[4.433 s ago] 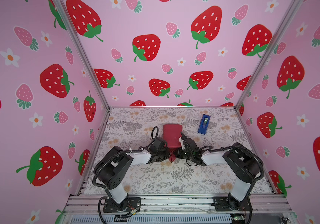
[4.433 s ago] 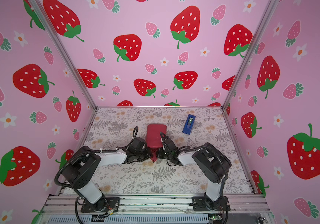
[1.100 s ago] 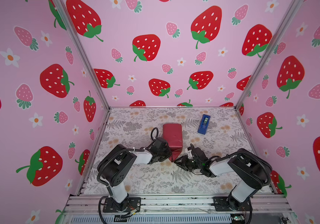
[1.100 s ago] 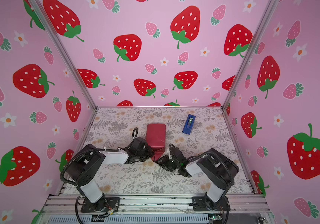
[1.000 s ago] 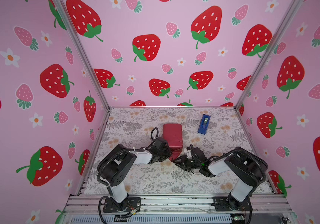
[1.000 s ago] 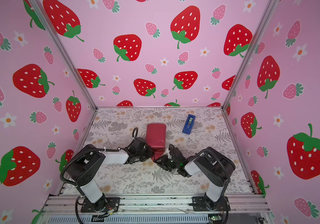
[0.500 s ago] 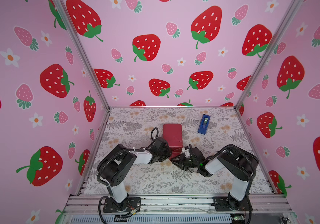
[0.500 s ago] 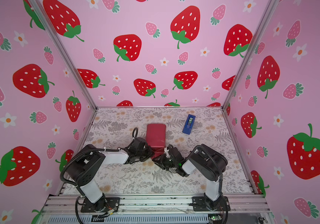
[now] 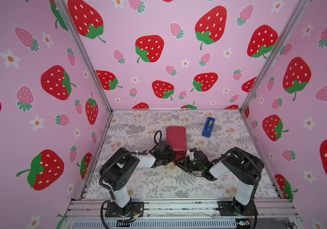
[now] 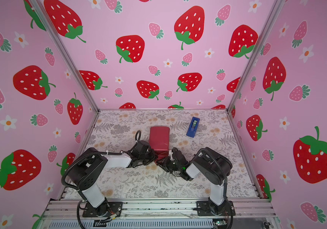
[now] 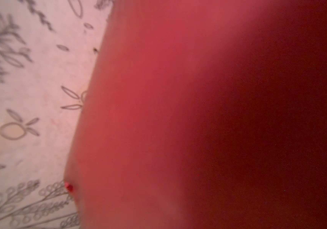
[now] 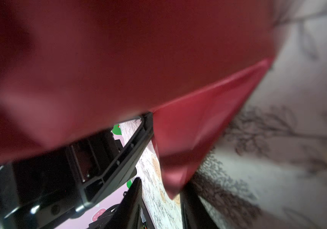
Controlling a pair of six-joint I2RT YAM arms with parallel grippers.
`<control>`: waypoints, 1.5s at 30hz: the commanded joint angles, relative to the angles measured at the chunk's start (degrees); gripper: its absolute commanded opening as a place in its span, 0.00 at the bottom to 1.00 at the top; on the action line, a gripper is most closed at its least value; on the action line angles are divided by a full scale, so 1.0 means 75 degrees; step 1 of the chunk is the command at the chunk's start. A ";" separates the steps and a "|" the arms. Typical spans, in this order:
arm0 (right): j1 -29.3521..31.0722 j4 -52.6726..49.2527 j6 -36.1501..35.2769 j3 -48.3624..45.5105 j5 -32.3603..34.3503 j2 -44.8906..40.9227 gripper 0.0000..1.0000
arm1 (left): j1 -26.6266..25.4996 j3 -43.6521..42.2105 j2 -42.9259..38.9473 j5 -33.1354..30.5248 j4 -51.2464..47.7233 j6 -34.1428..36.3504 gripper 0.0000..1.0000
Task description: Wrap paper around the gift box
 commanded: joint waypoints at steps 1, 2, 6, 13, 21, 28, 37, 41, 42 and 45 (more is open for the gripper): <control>-0.0087 -0.0593 0.0104 -0.0133 0.0505 0.0291 0.35 | -0.0030 -0.0129 0.0114 0.0058 -0.0760 -0.0026 0.00; -0.0096 -0.0563 0.0095 -0.0102 0.0481 0.0321 0.34 | -0.0035 -0.0129 0.0113 0.0045 -0.0770 -0.0028 0.00; -0.0087 -0.0375 0.0172 0.0011 0.0347 0.0477 0.29 | -0.0034 -0.0118 0.0114 0.0045 -0.0782 -0.0043 0.00; -0.0074 -0.0213 0.0259 -0.0068 0.0288 0.0440 0.16 | -0.0024 -0.0095 -0.0023 -0.0017 -0.0895 0.0026 0.00; -0.0067 -0.0204 0.0221 -0.0096 0.0109 0.0402 0.02 | -0.0041 -0.0028 -0.0697 -0.0147 -0.1296 0.0231 0.00; -0.0009 -0.0683 -0.0072 -0.0313 -0.0072 -0.0051 0.00 | -0.0135 0.0397 -0.2153 -0.0776 -0.2737 0.0857 0.01; 0.0307 -0.1192 -0.0236 -0.1108 -0.0424 -0.1093 0.00 | -0.0148 0.2243 -0.2368 -0.0217 -0.4491 0.2633 0.01; 0.0437 -0.1417 -0.0270 -0.1460 -0.0474 -0.1565 0.00 | -0.0188 0.2852 -0.1700 0.0886 -0.4580 0.3176 0.02; 0.0466 -0.1478 -0.0278 -0.1530 -0.0480 -0.1658 0.00 | -0.0188 0.2864 -0.1511 0.1408 -0.4345 0.3236 0.02; 0.0485 -0.1392 -0.0164 -0.1654 -0.0589 -0.1788 0.00 | -0.0210 0.2808 -0.1042 0.2244 -0.3877 0.3246 0.01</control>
